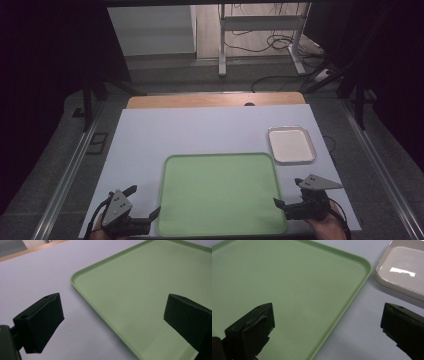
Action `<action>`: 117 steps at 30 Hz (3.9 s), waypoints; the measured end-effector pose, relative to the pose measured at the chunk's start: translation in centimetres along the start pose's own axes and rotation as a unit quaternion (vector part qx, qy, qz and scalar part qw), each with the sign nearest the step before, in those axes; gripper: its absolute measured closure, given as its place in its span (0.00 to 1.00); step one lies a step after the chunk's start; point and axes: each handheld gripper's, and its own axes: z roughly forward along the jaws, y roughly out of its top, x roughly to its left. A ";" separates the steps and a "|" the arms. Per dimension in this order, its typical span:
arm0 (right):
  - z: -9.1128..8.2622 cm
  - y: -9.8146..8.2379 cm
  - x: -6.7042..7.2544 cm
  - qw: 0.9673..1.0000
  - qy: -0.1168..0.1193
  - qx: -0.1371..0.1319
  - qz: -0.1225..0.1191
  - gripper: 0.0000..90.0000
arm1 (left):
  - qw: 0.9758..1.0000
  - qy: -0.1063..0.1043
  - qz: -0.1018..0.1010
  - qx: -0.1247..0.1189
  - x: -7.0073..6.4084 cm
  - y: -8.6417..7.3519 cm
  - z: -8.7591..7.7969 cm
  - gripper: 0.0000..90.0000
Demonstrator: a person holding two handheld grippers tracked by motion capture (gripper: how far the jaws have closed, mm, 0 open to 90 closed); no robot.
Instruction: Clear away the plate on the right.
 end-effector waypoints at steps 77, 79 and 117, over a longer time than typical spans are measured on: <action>2.4 2.2 -3.5 0.999 -0.027 -0.027 0.007 0.00 | 1.000 0.000 0.004 0.003 0.0 0.0 0.1 0.03; 2.7 2.4 -3.7 0.999 -0.030 -0.025 0.004 0.00 | 1.000 0.000 0.004 0.003 -0.1 0.0 0.1 0.03; 4.9 4.0 -8.4 0.997 -0.043 -0.042 0.040 0.00 | 1.000 0.000 0.004 0.003 0.0 0.0 0.0 0.03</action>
